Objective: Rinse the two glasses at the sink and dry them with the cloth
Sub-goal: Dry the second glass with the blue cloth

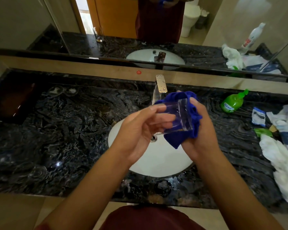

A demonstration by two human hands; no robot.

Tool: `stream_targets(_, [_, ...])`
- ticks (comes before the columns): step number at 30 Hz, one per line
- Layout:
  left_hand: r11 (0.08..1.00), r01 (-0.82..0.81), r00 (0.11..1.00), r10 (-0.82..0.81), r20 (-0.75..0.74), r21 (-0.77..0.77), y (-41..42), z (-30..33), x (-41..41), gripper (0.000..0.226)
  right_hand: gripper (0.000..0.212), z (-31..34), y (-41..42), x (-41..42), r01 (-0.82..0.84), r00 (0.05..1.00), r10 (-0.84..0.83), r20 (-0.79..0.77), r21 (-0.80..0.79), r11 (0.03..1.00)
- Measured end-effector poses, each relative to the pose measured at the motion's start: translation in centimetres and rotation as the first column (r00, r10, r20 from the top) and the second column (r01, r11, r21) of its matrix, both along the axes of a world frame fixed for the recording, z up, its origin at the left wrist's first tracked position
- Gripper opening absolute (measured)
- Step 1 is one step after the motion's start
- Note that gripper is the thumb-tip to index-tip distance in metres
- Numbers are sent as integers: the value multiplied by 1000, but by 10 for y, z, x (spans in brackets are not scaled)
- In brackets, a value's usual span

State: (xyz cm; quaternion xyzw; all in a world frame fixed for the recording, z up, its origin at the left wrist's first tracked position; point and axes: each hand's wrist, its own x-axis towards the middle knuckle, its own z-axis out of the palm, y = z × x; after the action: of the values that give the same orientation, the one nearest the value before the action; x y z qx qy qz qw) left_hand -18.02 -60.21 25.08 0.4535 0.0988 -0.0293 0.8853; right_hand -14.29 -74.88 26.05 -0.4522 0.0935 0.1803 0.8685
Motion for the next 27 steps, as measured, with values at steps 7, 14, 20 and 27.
stream_targets(7, [930,146,984,-172,-48,-336,-5,3,5,48,32,9,12,7,64,993,-41,-115,200,978])
stream_targets(14, [954,30,997,-51,-65,-299,-10,-6,12,41,36,14,21,5,114,990,-109,-85,45,992])
stream_targets(20, [965,-98,994,80,-81,-242,-12,-11,23,43,40,9,29,-16,328,895,-133,425,-429,842])
stream_targets(27, [974,-103,993,89,-74,-201,-8,-10,22,41,36,21,11,-4,544,547,288,786,-596,591])
